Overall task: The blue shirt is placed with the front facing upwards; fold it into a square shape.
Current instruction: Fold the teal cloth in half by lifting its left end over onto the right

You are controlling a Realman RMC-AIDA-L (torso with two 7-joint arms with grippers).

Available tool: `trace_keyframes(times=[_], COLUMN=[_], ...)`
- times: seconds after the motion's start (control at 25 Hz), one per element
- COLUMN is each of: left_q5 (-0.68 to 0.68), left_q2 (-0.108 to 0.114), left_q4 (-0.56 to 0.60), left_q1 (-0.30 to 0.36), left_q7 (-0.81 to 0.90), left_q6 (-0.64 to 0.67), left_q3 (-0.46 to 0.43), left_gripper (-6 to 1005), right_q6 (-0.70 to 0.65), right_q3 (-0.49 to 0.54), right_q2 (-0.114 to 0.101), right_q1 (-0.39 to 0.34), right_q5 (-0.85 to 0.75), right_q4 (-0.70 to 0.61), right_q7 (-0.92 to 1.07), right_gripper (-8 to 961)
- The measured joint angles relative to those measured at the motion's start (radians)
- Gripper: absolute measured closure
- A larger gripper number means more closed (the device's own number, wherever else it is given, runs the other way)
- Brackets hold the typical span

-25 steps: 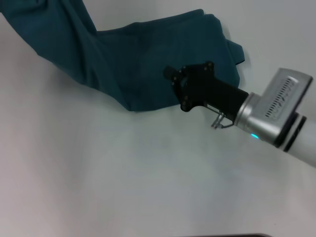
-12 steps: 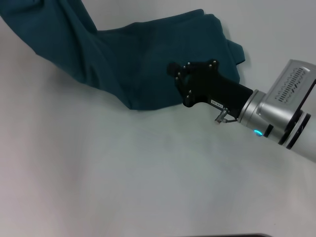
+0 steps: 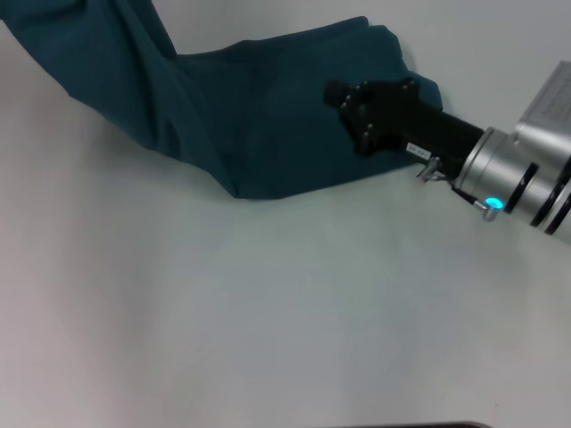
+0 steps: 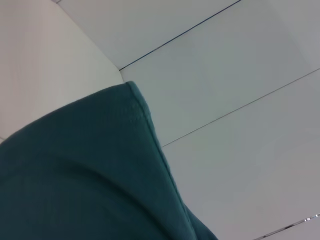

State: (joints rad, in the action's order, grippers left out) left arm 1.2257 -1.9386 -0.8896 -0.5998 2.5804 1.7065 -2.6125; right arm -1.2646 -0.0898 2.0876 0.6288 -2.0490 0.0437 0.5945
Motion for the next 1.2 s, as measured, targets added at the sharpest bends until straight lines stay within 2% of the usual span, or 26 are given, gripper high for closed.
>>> trace_keyframes(times=[0.16,0.24,0.32,0.44,0.56,0.76,0.88,1.04,1.2], left_q5=[-0.003,-0.007,-0.024,-0.065,-0.070,-0.069,-0.064,-0.073,-0.083], left_q2=[0.008,0.021,0.025,0.007,0.000,-0.002,-0.010,-0.027,-0.034], left_q4=[-0.003,-0.023,-0.064,-0.134,-0.136,-0.139,-0.151,-0.181,-0.183], left_q1=[-0.002,-0.008,-0.013,-0.015,-0.019,-0.020,-0.037,-0.076,-0.125], left_q7=[-0.013,-0.078,-0.156,-0.253,-0.318,-0.311,-0.249,-0.173,-0.110], left_q6=[0.010,0.033,0.050,0.053,0.062,0.058,0.036,0.004,-0.024], left_q3=[0.018,0.068,0.117,0.163,0.170,0.167,0.163,0.199,0.255], left_gripper=[982,983,983,983,982,982,982,982,982], right_q6=[-0.024,-0.037,-0.058,-0.103,-0.130,-0.147,-0.175,-0.272,-0.351], right_q3=[-0.028,-0.048,-0.064,-0.078,-0.080,-0.106,-0.159,-0.212,-0.219], right_q2=[0.000,0.000,0.000,0.000,-0.001,-0.002,-0.001,-0.002,-0.002], right_q1=[-0.002,-0.002,-0.005,-0.016,-0.024,-0.035,-0.051,-0.109,-0.169], right_q5=[-0.005,-0.005,-0.005,-0.005,-0.005,-0.005,-0.005,-0.004,0.000], right_q4=[-0.050,-0.068,-0.090,-0.132,-0.178,-0.249,-0.352,-0.531,-0.648], right_q7=[0.065,0.067,0.068,0.082,0.122,0.219,0.362,0.522,0.582], right_gripper=[943,943,943,942,942,942,942,943,943])
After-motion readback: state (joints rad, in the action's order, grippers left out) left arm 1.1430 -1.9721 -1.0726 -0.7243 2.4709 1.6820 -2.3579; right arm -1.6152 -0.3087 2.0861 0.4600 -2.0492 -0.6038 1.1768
